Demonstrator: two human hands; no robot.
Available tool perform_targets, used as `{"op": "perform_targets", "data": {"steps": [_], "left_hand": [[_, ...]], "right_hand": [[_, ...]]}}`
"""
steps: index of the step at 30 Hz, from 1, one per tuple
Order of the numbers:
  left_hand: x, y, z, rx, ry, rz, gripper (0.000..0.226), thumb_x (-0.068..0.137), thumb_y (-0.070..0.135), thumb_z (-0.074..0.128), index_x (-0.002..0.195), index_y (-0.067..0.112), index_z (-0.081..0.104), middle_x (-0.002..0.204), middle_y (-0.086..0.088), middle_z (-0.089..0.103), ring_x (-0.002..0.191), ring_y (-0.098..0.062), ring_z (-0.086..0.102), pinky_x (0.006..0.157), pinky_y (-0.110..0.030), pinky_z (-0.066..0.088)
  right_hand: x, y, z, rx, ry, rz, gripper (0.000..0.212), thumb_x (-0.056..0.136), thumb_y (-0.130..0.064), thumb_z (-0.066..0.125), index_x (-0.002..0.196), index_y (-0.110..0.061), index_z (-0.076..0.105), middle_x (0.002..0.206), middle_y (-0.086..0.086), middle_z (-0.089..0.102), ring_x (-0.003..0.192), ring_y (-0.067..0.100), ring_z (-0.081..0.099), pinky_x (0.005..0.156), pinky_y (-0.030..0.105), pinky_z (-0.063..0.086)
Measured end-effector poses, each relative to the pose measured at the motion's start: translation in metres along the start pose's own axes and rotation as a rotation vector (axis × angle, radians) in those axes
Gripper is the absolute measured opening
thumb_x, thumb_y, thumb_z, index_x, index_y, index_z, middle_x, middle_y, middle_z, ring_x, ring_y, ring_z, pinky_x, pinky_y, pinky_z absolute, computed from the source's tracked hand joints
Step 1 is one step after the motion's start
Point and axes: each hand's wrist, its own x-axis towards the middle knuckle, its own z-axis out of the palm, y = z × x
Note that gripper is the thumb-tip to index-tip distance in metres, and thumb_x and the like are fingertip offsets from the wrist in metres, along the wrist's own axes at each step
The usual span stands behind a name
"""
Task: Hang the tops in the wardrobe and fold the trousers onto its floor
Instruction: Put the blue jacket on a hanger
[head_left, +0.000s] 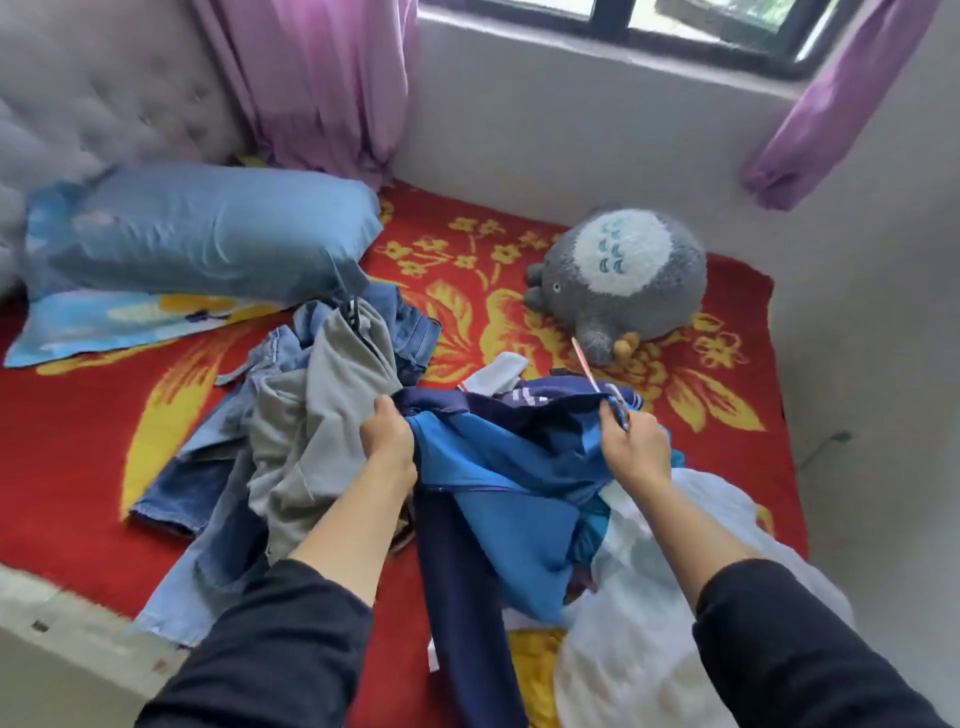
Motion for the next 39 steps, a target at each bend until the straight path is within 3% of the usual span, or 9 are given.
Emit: {"op": "perform_targets", "data": {"steps": [7,12,16,20,25,28,31,34,39], "left_hand": [[-0.091,0.121,0.064,0.408,-0.484,0.461,0.048,0.069,0.003,0.067,0.114,-0.003,0.051,0.086,-0.012,0.054,0.066,-0.020,0.055,0.044,-0.022,0.042],[-0.152,0.191,0.089,0.340,-0.524,0.768,0.038,0.071,0.003,0.066,0.105,0.008,0.051,0.096,-0.008,0.060,0.089,-0.022,0.059,0.072,-0.033,0.050],[-0.174,0.213,0.099,0.262,-0.565,0.861,0.038,0.078,0.008,0.068,0.107,0.013,0.045,0.099,-0.005,0.059,0.089,-0.018,0.059,0.077,-0.032,0.052],[-0.156,0.190,0.096,0.402,-0.506,0.926,0.032,0.081,0.008,0.070,0.107,0.011,0.051,0.096,-0.002,0.061,0.083,-0.011,0.056,0.067,-0.021,0.044],[-0.110,0.150,0.078,0.709,-0.391,0.925,0.018,0.082,0.009,0.070,0.100,0.009,0.069,0.103,-0.015,0.070,0.099,-0.026,0.061,0.091,-0.041,0.049],[-0.096,0.140,0.073,0.913,-0.278,0.921,0.020,0.092,0.022,0.059,0.108,0.017,0.070,0.112,-0.016,0.065,0.121,-0.033,0.045,0.095,-0.036,0.044],[-0.095,0.138,0.074,1.086,-0.211,0.922,0.025,0.098,0.023,0.046,0.111,0.020,0.068,0.115,-0.016,0.063,0.122,-0.034,0.043,0.091,-0.034,0.041],[-0.091,0.133,0.076,1.189,-0.267,0.904,0.028,0.099,0.030,0.046,0.108,0.017,0.068,0.112,-0.012,0.067,0.106,-0.032,0.058,0.086,-0.034,0.047],[-0.085,0.120,0.084,1.248,-0.307,0.894,0.027,0.096,0.040,0.049,0.084,0.024,0.067,0.100,-0.009,0.069,0.091,-0.031,0.060,0.073,-0.029,0.043]], "right_hand": [[0.010,-0.040,-0.101,0.362,0.311,0.099,0.045,0.095,-0.043,0.049,0.065,-0.012,0.060,0.067,0.008,0.058,0.080,0.036,0.061,0.066,0.031,0.033],[0.010,-0.073,-0.181,0.498,0.639,-0.050,0.046,0.097,-0.039,0.046,0.079,-0.001,0.065,0.079,0.021,0.067,0.078,0.038,0.061,0.069,0.034,0.039],[0.005,-0.103,-0.238,0.673,0.884,-0.206,0.031,0.097,-0.033,0.050,0.073,-0.014,0.056,0.059,-0.003,0.048,0.048,0.007,0.039,0.053,0.019,0.028],[0.008,-0.090,-0.248,0.523,0.669,-0.223,0.042,0.097,-0.034,0.050,0.062,-0.012,0.052,0.055,-0.001,0.050,0.050,0.013,0.049,0.050,0.027,0.033],[0.004,-0.030,-0.204,0.187,0.334,-0.015,0.039,0.094,-0.043,0.053,0.081,-0.009,0.067,0.091,0.023,0.067,0.091,0.039,0.062,0.072,0.035,0.040],[-0.002,-0.013,-0.186,0.148,0.205,0.026,0.035,0.093,-0.042,0.055,0.074,-0.013,0.063,0.092,0.020,0.067,0.097,0.039,0.061,0.076,0.035,0.041],[-0.006,-0.014,-0.185,0.155,0.147,0.020,0.043,0.084,-0.045,0.066,0.058,-0.013,0.053,0.069,0.006,0.059,0.079,0.032,0.058,0.073,0.035,0.041],[-0.014,-0.030,-0.189,0.428,0.135,-0.037,0.046,0.083,-0.052,0.065,0.069,-0.008,0.065,0.060,0.004,0.061,0.059,0.019,0.056,0.059,0.030,0.044],[-0.029,-0.043,-0.192,0.714,0.021,-0.123,0.011,0.095,-0.011,0.054,0.088,-0.012,0.062,0.047,-0.003,0.043,0.031,0.002,0.033,0.030,0.015,0.024]]}}
